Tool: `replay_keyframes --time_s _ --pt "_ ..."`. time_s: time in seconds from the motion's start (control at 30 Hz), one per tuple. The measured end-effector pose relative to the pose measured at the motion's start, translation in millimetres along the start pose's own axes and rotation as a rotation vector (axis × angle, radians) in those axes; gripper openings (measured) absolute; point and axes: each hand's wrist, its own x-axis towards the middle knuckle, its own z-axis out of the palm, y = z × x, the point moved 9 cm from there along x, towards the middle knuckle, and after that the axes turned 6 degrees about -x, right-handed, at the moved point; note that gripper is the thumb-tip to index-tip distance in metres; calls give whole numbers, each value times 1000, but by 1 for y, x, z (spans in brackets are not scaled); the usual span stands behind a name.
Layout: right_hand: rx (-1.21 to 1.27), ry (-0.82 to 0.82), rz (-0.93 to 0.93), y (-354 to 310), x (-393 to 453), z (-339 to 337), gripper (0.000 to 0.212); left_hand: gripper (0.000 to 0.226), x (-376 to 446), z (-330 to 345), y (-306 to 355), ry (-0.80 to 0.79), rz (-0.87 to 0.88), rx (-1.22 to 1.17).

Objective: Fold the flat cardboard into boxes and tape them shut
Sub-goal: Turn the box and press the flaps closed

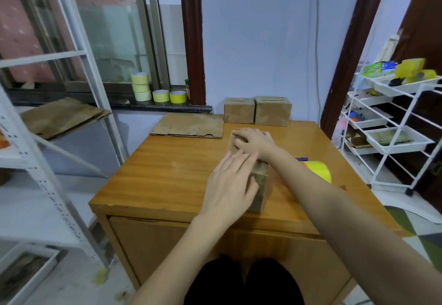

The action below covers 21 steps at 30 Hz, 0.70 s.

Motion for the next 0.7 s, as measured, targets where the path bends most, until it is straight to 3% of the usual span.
replay_keyframes --time_s 0.13,0.3,0.53,0.7 --pt "-56 22 35 -6 -5 -4 46 44 -1 15 2 -70 1 38" --pt "-76 -11 44 -8 -7 -6 48 36 -6 13 -8 -30 2 5" --pt "-289 -204 104 -5 -12 -18 56 37 -17 -8 -42 -17 -40 70" --pt "-481 -271 193 8 -24 -28 42 47 -20 -13 -82 -57 -136 212"
